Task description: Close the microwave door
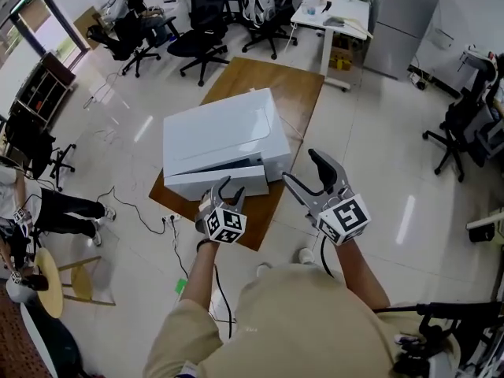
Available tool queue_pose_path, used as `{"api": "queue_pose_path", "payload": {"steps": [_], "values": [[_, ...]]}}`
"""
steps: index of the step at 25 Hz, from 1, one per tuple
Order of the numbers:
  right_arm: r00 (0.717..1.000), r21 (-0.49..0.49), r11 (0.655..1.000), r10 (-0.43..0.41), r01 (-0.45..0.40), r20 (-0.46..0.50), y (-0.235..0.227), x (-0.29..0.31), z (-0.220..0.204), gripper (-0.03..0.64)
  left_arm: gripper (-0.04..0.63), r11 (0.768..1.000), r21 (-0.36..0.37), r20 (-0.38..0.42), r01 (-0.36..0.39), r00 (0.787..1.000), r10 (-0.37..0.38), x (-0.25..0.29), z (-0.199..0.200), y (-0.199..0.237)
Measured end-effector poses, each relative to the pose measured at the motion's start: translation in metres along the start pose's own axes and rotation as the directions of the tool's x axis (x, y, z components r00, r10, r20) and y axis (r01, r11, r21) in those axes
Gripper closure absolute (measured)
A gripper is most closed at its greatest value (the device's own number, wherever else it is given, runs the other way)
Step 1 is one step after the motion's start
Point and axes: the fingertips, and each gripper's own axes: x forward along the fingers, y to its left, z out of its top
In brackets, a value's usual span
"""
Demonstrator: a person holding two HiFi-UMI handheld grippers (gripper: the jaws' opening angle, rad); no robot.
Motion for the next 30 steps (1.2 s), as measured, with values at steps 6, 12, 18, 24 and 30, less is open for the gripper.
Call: {"api": "queue_pose_path", "payload": {"steps": [6, 12, 18, 24, 30], "values": [[0.999, -0.008, 0.999, -0.041, 0.041, -0.015, -0.014, -0.018, 0.002, 0.296, 0.401, 1.000, 0.030, -0.020, 0.004, 1.000, -0.003, 0.023, -0.001, 0.001], [0.997, -0.003, 0.997, -0.073, 0.073, -0.029, -0.023, -0.029, 0.003, 0.298, 0.460, 0.998, 0.059, -0.062, -0.025, 0.998, 0.028, 0.033, 0.002, 0.014], [0.995, 0.011, 0.996, -0.091, 0.091, -0.033, -0.025, -0.030, -0.002, 0.298, 0.479, 0.988, 0.149, -0.090, -0.050, 0.994, 0.064, 0.039, 0.002, 0.016], [0.996, 0.027, 0.997, -0.076, 0.077, -0.045, -0.028, -0.020, -0.011, 0.299, 0.479, 0.981, 0.177, -0.099, -0.074, 0.991, 0.092, 0.048, 0.004, 0.019], [0.998, 0.030, 0.998, -0.049, 0.051, -0.046, -0.018, -0.007, -0.022, 0.299, 0.476, 0.987, 0.153, -0.108, -0.057, 0.991, 0.074, 0.061, -0.005, 0.024]]}}
